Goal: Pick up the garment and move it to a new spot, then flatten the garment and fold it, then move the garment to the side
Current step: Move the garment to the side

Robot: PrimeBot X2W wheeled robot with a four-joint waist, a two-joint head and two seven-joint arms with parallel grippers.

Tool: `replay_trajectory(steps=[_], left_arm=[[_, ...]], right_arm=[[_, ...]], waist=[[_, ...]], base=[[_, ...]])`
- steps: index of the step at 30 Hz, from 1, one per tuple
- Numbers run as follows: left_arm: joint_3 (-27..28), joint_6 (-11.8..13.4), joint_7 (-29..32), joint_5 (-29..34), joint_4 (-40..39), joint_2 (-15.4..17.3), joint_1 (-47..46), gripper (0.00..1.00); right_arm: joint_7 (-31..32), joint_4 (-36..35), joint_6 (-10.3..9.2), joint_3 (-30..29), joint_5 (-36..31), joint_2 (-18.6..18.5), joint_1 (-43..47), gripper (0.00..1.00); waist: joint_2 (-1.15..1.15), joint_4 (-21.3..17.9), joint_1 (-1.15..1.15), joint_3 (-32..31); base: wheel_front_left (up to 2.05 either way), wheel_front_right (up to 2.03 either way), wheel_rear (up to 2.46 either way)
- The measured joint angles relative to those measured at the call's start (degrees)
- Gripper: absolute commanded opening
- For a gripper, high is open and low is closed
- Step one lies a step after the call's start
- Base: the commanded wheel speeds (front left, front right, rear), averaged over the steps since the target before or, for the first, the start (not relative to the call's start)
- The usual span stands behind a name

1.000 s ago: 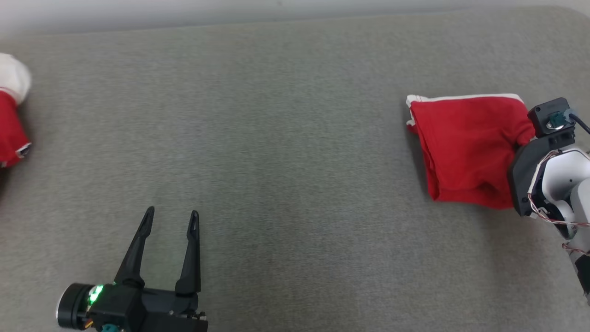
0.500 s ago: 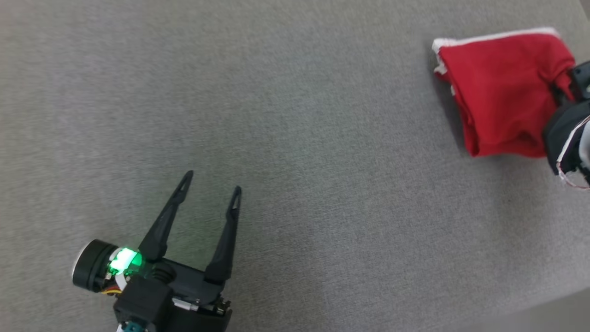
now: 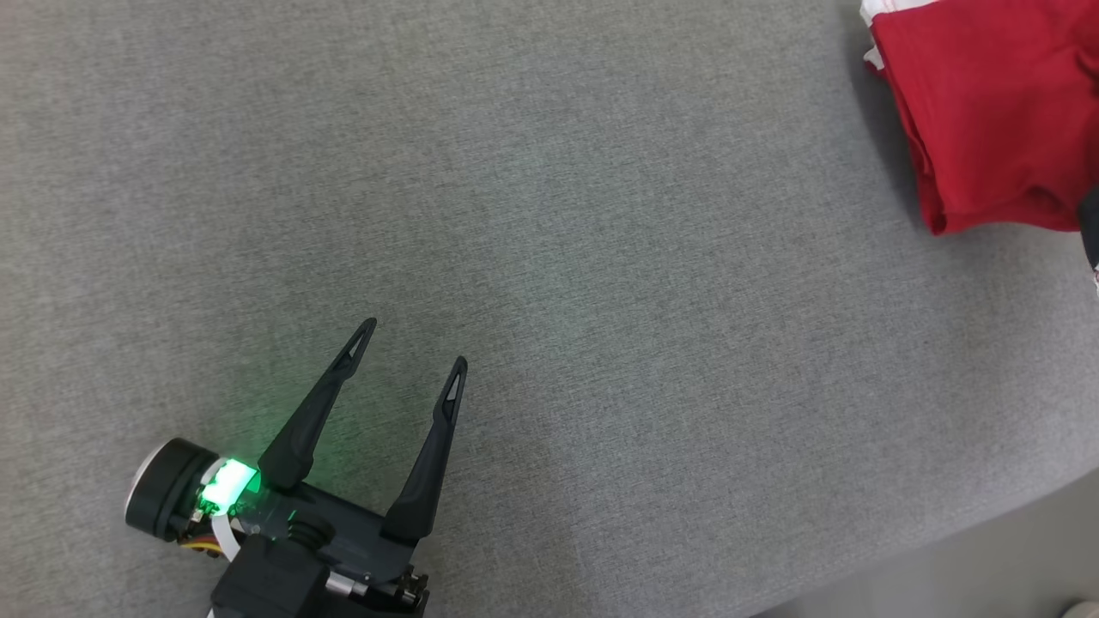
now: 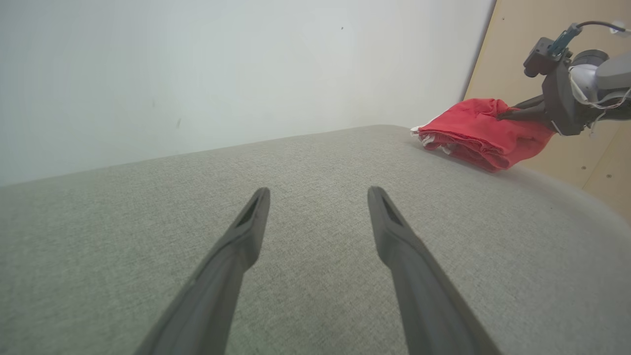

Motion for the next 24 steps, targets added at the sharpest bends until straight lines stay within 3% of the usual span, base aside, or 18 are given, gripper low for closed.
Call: replay_trajectory(steps=[4, 5, 6, 7, 8, 18, 24], left_arm=[[-0.12, 0.02, 0.0, 0.0, -0.08, 0.53, 0.62, 1.0], [-0.21, 0.02, 0.0, 0.0, -0.08, 0.66, 0.79, 1.0], [-0.26, 0.02, 0.0, 0.0, -0.07, 0.78, 0.87, 1.0], [-0.24, 0.03, 0.0, 0.0, -0.08, 0.86, 0.9, 1.0], [-0.24, 0.04, 0.01, 0.0, -0.08, 1.01, 0.91, 1.0], [-0.63, 0.49, 0.02, -0.62, 0.64, 0.97, 1.04, 1.0], [-0.18, 1.63, 0.01, -1.63, 2.24, -0.57, 0.88, 1.0]], right_arm=[[-3.64, 0.89, 0.0, -2.05, -0.7, 0.42, -0.18, 0.0], [-4.7, 1.02, 0.0, -2.61, -0.81, 0.67, -0.17, 0.05], [-5.27, 1.2, 0.0, -3.03, -1.2, 0.87, -0.18, 0.25], [-5.63, 1.44, 0.0, -3.56, -1.47, 1.19, -0.18, 0.38], [-6.28, 1.55, 0.0, -4.22, -2.14, 1.51, -0.15, 1.0], [-10.25, 0.32, 0.0, -9.03, -7.12, 3.97, 1.94, 1.0], [-13.34, -3.66, 0.0, -13.49, -4.89, 7.64, 6.07, 1.0]], waist=[[0.0, -0.84, -0.01, 0.38], [0.0, -1.03, -0.01, 0.43], [0.0, -1.19, -0.01, 0.45], [0.0, -1.34, -0.01, 0.45], [0.0, -1.47, 0.0, 0.44], [0.0, -1.06, -0.01, -0.79], [-0.01, 0.42, -0.01, -2.89]], base=[[0.0, 0.0, 0.0], [0.0, 0.0, 0.0], [0.0, 0.0, 0.0], [0.0, 0.0, 0.0], [0.0, 0.0, 0.0], [0.0, 0.0, 0.0], [0.0, 0.0, 0.0]])
